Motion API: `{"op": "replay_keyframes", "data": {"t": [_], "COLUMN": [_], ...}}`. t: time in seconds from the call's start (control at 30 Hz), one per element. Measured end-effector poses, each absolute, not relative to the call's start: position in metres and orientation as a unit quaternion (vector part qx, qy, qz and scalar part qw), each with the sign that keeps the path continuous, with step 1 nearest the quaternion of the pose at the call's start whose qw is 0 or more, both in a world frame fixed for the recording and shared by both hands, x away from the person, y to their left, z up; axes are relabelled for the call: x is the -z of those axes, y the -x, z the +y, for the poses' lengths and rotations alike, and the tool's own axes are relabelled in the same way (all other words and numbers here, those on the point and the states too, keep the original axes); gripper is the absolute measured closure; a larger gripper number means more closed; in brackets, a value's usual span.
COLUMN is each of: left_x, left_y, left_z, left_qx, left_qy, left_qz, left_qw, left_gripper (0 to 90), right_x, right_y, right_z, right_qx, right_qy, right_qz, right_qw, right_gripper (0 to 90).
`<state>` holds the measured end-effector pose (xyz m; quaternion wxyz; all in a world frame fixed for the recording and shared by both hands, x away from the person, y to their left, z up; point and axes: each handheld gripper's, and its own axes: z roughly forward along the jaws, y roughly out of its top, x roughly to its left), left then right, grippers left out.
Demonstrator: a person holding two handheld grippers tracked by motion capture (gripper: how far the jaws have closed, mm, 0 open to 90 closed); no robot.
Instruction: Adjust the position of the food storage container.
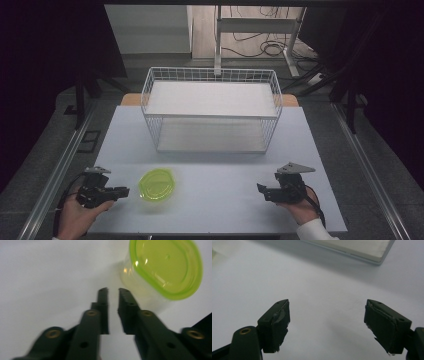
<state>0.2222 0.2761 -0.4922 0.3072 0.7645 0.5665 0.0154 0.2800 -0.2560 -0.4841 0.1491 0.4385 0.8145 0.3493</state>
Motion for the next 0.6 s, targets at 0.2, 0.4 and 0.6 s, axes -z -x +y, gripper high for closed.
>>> {"op": "replay_keyframes", "data": {"t": [0.2, 0.4, 0.6], "left_x": [0.5, 0.504, 0.508], "left_y": [-0.222, -0.228, -0.237], "left_z": [0.271, 0.265, 0.256], "left_qx": [-0.005, 0.001, 0.012], "left_qy": [-0.767, -0.763, -0.765], "left_qz": [0.565, 0.569, 0.566], "left_qw": [0.304, 0.307, 0.306], "left_gripper": [90.0, 90.0, 90.0], "right_x": [0.485, 0.486, 0.487], "right_y": [-0.28, -0.28, -0.28], "right_z": [-0.255, -0.255, -0.257], "right_qx": [-0.347, -0.34, -0.339], "right_qy": [-0.44, -0.44, -0.443], "right_qz": [0.815, 0.817, 0.816], "right_qw": [0.15, 0.153, 0.155], "right_gripper": [20.6, 20.9, 21.0]}}
